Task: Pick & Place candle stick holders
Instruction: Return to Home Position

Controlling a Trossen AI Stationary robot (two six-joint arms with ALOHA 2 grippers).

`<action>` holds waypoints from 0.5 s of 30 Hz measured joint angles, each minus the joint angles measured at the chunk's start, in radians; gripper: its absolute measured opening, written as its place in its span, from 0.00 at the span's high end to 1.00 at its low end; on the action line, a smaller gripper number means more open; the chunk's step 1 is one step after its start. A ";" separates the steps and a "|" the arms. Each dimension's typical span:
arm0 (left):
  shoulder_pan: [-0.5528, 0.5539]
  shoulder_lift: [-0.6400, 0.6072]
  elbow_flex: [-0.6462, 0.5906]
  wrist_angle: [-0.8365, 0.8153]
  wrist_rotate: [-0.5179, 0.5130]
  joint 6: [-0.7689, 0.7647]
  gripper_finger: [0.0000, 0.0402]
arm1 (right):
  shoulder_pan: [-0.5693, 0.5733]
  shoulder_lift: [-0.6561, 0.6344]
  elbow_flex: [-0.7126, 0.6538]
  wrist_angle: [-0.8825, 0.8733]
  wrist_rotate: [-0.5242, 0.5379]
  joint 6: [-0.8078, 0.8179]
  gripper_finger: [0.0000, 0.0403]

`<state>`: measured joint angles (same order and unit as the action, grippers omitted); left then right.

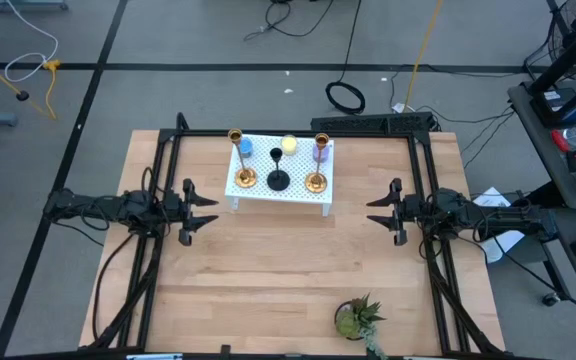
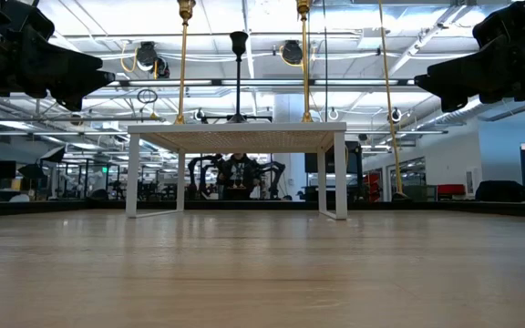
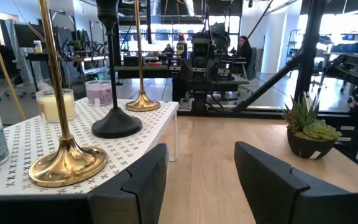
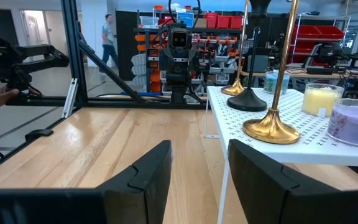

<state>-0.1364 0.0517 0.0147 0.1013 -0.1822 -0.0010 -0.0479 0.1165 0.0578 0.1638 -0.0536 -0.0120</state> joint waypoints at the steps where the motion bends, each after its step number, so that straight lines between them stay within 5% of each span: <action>1: 0.000 0.000 0.000 0.000 0.000 0.000 0.51 | 0.000 0.000 0.000 0.000 0.000 0.000 0.61; 15: 0.000 0.000 0.001 0.007 0.000 0.000 0.51 | 0.000 0.003 0.000 0.000 0.000 0.000 0.61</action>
